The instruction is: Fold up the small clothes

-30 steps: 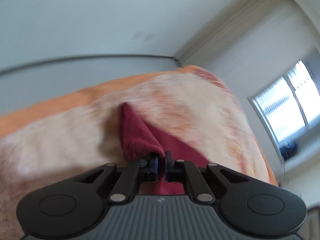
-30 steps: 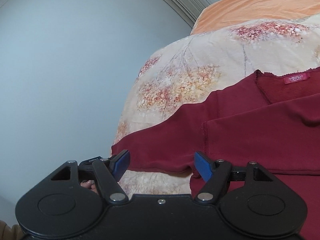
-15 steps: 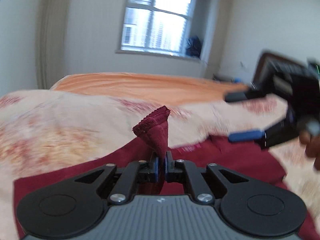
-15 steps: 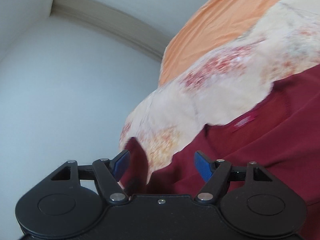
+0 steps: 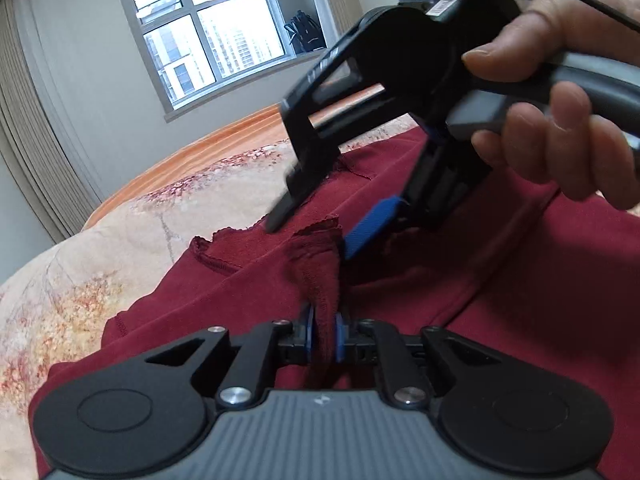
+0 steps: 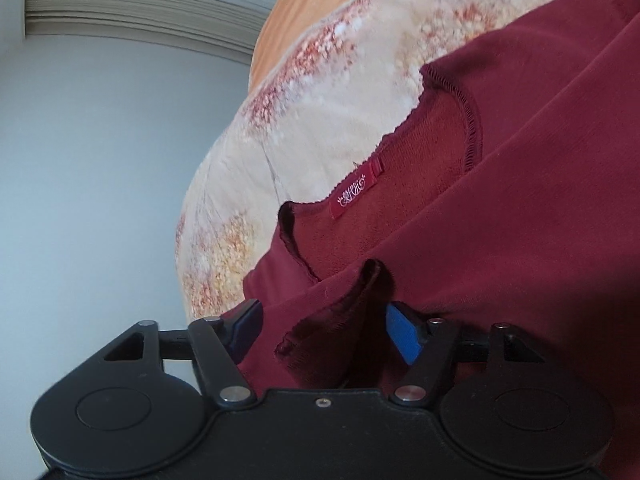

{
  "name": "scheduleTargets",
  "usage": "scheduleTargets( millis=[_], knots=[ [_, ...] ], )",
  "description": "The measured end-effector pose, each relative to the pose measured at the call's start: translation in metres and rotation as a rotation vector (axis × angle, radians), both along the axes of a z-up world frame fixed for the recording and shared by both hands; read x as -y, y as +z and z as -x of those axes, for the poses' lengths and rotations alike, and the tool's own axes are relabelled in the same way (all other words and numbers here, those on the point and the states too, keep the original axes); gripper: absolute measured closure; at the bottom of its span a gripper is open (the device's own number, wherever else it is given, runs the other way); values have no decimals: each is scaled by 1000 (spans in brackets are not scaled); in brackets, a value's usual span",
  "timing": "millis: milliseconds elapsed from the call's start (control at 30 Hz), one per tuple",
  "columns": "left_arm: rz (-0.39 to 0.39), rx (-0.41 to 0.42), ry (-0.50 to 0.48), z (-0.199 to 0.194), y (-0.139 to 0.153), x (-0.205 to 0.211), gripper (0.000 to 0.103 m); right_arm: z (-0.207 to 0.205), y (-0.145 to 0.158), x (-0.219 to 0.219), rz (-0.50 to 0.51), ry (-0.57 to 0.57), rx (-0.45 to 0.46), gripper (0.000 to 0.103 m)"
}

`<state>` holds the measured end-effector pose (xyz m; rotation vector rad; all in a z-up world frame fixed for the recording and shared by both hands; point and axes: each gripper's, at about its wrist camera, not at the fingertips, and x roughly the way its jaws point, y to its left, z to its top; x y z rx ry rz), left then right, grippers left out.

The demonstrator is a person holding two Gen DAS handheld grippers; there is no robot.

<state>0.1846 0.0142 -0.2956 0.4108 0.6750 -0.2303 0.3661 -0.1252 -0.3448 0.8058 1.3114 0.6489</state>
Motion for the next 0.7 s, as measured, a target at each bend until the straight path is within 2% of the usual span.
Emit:
scheduleTargets(
  millis=[67,100,133,300,467,567,700],
  knots=[
    [0,9,2,11,6,-2,46,-2,-1,-2,15,23,3,77],
    [18,15,6,18,10,-6,39,-2,-1,-2,27,36,11,84],
    [42,17,12,24,15,-10,34,-2,0,-3,32,49,22,96],
    [148,-13,74,46,40,-45,34,0,17,10,-3,85,92,99],
    [268,1,151,56,68,-79,27,-11,58,72,6,42,170,99],
    [298,-6,169,52,70,-91,26,-16,66,120,84,-3,154,99],
    [347,-42,190,41,63,-102,26,-14,53,167,171,-68,94,99]
  ],
)
